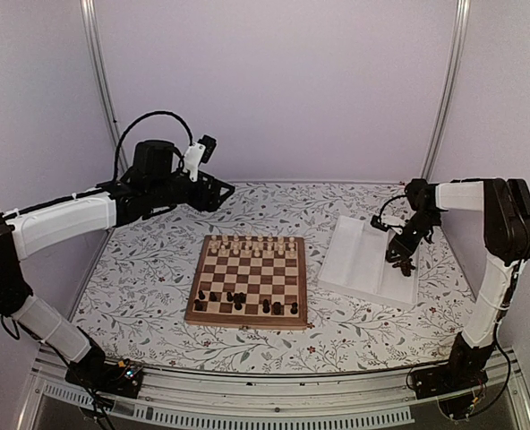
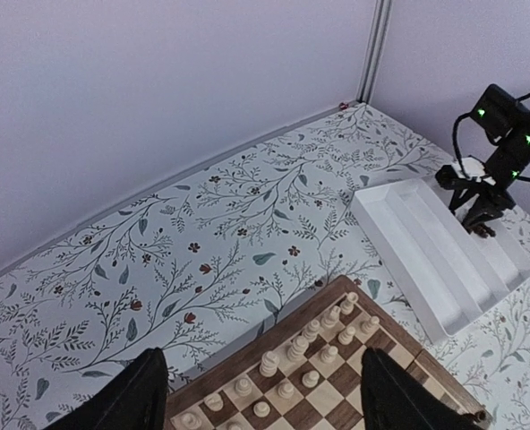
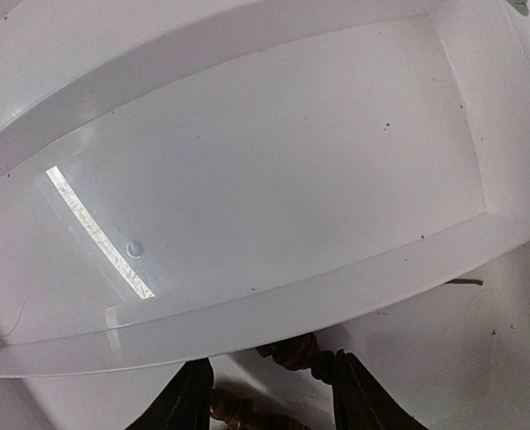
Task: Set up the chess pieces on the board
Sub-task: Pick up the chess piece from the storage box.
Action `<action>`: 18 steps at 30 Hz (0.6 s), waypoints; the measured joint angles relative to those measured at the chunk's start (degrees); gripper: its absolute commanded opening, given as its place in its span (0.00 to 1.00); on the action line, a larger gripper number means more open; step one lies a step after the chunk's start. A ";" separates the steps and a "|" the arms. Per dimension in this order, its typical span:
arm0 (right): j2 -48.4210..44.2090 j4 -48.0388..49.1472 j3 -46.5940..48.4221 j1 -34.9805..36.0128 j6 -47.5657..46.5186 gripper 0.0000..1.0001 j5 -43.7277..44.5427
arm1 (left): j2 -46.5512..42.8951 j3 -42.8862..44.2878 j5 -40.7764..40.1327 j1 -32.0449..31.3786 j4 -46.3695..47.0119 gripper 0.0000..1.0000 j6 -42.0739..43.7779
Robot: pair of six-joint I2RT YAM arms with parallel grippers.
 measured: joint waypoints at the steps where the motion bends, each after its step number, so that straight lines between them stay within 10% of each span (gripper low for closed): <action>1: 0.31 -0.04 0.00 -0.13 -0.61 0.46 -0.31 | 0.11 0.00 0.07 -0.02 -0.07 0.75 0.00; 18: 3.32 -0.52 0.87 -1.51 -4.13 0.27 -3.28 | 0.94 0.22 0.87 -0.24 -0.17 0.75 0.59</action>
